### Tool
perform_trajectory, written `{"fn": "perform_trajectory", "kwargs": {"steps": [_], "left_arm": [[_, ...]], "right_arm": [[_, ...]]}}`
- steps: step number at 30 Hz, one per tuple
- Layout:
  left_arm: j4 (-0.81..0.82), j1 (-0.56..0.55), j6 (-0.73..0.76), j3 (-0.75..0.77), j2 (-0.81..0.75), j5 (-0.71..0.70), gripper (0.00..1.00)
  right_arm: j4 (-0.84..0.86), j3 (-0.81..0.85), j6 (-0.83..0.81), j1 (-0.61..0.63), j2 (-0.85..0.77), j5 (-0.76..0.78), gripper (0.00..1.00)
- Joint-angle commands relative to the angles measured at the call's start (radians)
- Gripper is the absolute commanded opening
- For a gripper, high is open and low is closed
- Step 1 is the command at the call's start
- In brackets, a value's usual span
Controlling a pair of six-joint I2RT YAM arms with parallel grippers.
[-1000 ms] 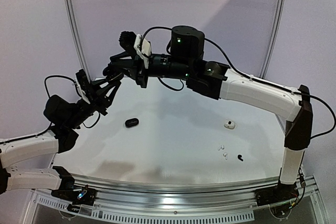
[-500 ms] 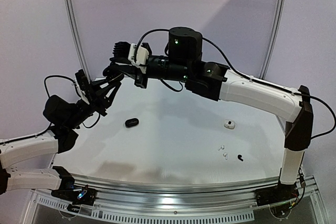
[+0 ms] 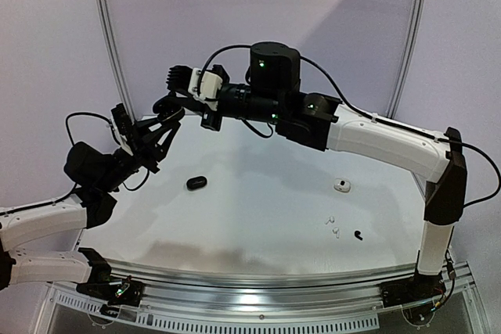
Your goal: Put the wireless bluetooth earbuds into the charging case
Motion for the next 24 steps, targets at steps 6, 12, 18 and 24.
{"fn": "perform_trajectory", "kwargs": {"steps": [6,12,18,24], "left_arm": [[0.013,-0.013,-0.007,0.013,0.006,-0.001,0.00],[0.014,-0.013,-0.009,0.018,0.009,-0.003,0.00],[0.004,-0.011,-0.032,0.019,0.004,-0.023,0.00],[0.005,-0.011,-0.049,0.021,0.002,-0.020,0.00]], "right_arm": [[-0.022,-0.024,0.011,0.004,-0.008,0.023,0.00],[-0.042,-0.019,0.021,0.004,0.000,0.010,0.00],[-0.046,-0.020,0.049,0.004,-0.007,-0.003,0.00],[-0.046,-0.023,0.057,0.004,-0.009,0.007,0.00]]}}
